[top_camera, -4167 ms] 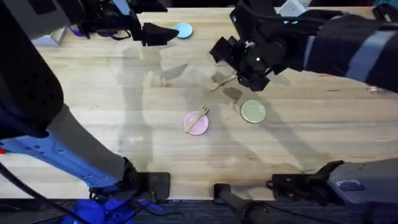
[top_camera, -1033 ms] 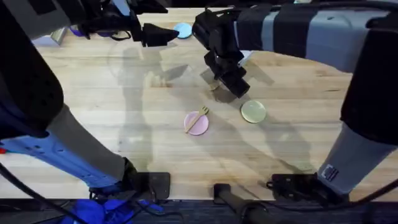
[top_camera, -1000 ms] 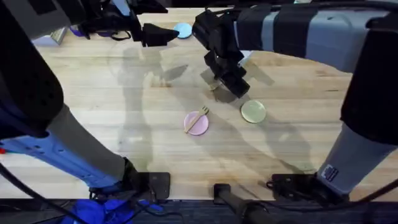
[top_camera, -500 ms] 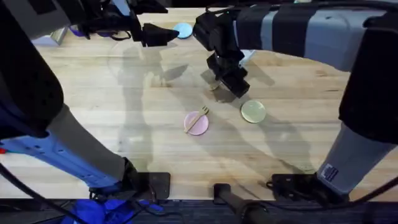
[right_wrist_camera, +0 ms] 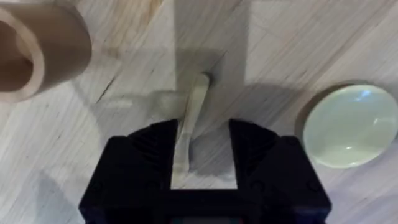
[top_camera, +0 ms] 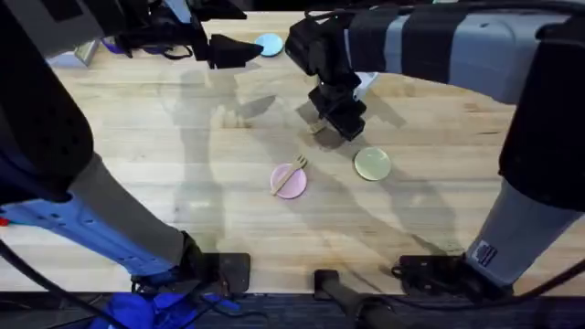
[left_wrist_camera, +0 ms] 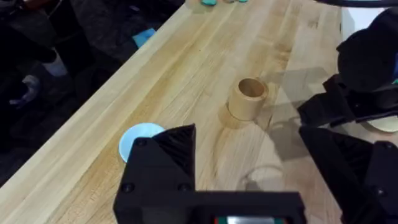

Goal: Pick up a utensil and set it on the pink plate, then put the other utensil in the container.

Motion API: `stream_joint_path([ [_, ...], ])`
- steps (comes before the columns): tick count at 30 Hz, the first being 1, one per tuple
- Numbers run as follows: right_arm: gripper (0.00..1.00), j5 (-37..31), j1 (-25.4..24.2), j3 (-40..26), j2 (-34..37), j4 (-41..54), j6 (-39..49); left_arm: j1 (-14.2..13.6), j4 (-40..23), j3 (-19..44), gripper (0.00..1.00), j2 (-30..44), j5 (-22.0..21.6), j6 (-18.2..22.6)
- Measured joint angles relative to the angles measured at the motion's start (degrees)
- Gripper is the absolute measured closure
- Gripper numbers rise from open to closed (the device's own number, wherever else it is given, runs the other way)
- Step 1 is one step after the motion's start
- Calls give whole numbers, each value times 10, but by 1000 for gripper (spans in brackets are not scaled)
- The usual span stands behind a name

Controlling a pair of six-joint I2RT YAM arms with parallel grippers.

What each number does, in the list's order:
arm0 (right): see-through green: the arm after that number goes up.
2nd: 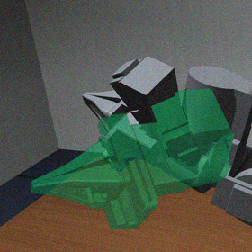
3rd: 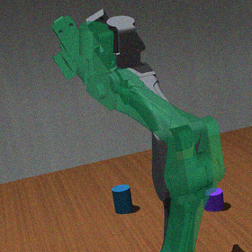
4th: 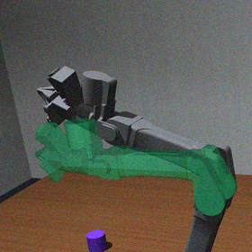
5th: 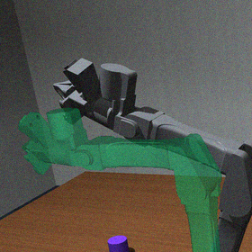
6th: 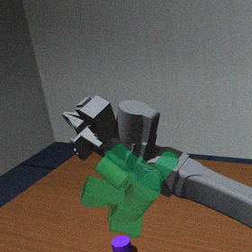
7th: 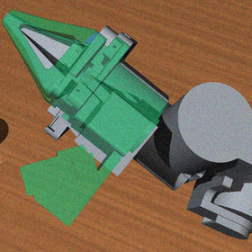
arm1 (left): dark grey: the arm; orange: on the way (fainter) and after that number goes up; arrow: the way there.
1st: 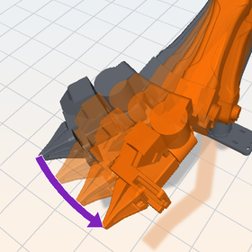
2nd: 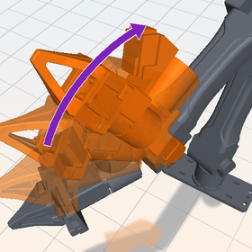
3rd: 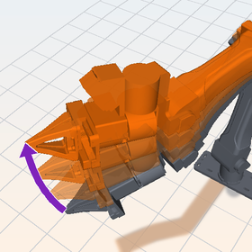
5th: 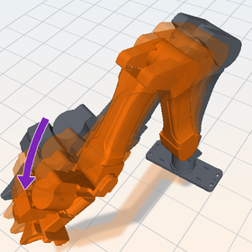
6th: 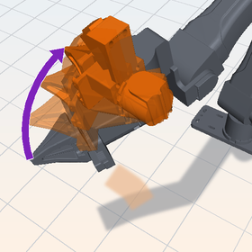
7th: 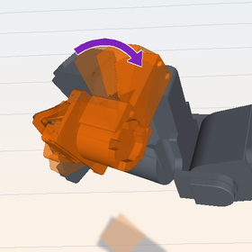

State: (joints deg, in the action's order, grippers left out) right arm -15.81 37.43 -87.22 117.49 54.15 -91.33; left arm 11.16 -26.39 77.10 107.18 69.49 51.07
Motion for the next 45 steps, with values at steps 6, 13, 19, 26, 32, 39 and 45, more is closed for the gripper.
stream_joint_path([
  [6,551,0,-1,0,0,-1,0,0,0,0,8,0,0,0],
  [13,717,0,-1,1,-1,-10,0,0,0,0,8,0,0,0],
  [19,755,0,-1,1,-1,-10,-1,0,0,0,8,0,0,0],
  [26,826,0,-1,1,-1,-14,0,0,0,0,8,0,0,0],
  [32,830,0,-1,1,-1,-13,0,0,0,0,8,0,0,0],
  [39,942,0,-1,1,-1,-16,0,0,0,0,8,0,0,0],
  [45,955,2,-3,0,-3,-15,13,0,0,0,8,0,0,0],
])
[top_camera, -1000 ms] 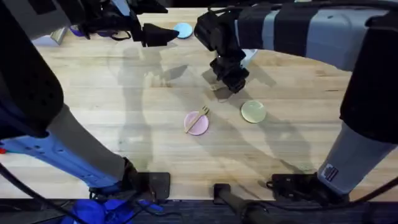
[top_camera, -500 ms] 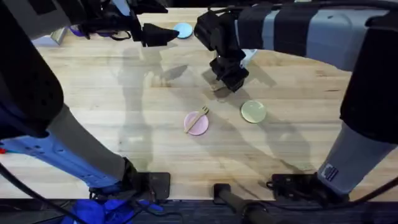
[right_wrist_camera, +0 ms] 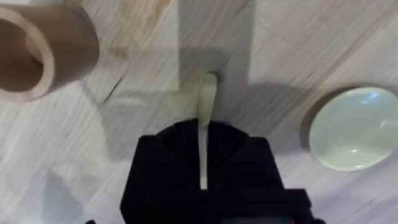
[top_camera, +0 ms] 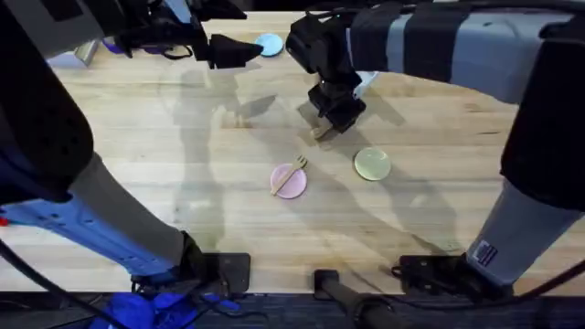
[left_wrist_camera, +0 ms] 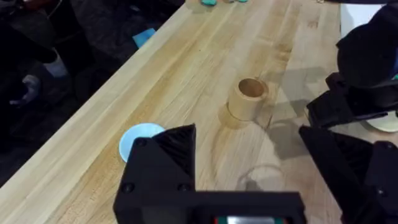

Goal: Pick up a utensil and set it on the pink plate, then put the other utensil in the container.

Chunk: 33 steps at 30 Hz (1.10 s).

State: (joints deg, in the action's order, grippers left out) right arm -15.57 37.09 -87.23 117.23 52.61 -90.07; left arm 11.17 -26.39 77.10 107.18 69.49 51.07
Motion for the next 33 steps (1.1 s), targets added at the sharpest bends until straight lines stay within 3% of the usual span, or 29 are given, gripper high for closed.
stream_joint_path([
  [7,964,-1,-1,-14,5,18,53,0,0,0,8,0,0,0],
  [13,968,-13,-1,-23,9,94,92,0,0,0,8,0,0,0],
  [20,970,-31,-1,-26,3,100,138,0,0,0,8,0,0,0],
  [33,968,-127,-1,-27,-96,101,239,0,0,0,8,0,0,0],
])
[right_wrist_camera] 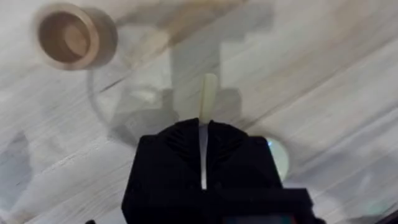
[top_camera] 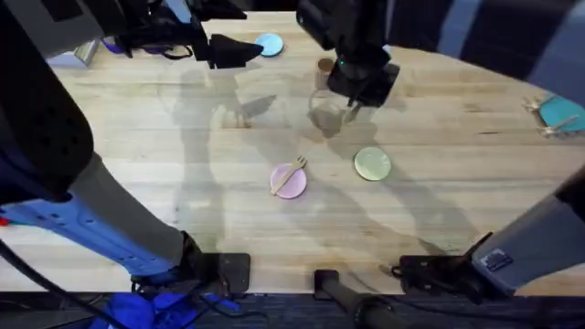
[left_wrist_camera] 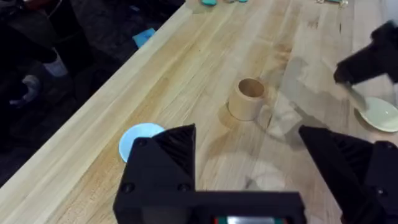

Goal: Pick up a utensil and set it on the pink plate, then put the other utensil in the container.

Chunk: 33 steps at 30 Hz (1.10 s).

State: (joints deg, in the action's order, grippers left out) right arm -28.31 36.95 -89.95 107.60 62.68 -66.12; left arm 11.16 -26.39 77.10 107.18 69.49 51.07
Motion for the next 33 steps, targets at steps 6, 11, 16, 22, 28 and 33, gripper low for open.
stream_joint_path([
  [6,969,-83,0,0,-33,-1,63,0,0,0,8,0,0,0],
  [11,968,-148,0,-1,-37,-14,122,0,0,0,8,0,0,0],
  [16,969,-171,0,-1,-37,-83,216,0,0,0,8,0,0,0],
  [22,968,-112,-13,-1,-40,-173,322,0,0,0,8,0,0,0],
  [28,968,-10,-45,-1,-64,-252,418,0,0,0,8,0,0,0],
  [33,968,59,-72,-1,-90,-286,464,0,0,0,8,0,0,0],
])
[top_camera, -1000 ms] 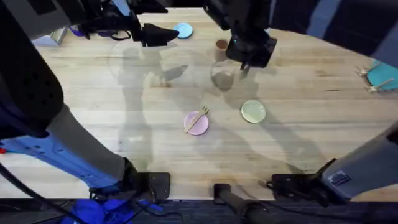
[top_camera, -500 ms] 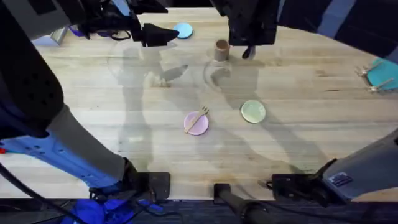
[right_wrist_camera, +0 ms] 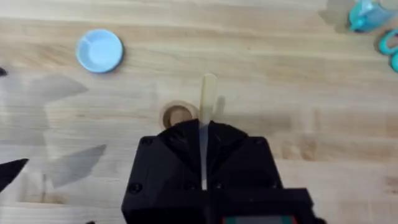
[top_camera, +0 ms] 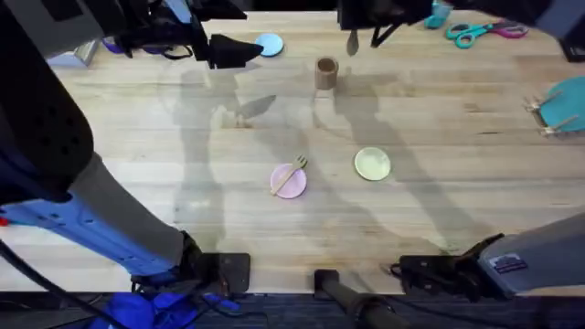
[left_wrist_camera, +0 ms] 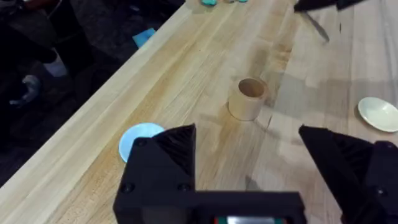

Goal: Pick up a utensil and set it on the pink plate, then put the other utensil in the container.

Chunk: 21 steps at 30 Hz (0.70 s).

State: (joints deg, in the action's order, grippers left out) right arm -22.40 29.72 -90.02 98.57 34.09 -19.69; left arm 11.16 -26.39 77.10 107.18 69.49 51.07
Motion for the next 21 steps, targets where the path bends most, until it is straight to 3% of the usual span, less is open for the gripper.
stream_joint_path([
  [10,968,124,-64,0,-64,8,78,0,0,0,8,0,0,0],
  [21,967,159,-125,0,-136,131,94,0,2,0,8,0,0,0],
])
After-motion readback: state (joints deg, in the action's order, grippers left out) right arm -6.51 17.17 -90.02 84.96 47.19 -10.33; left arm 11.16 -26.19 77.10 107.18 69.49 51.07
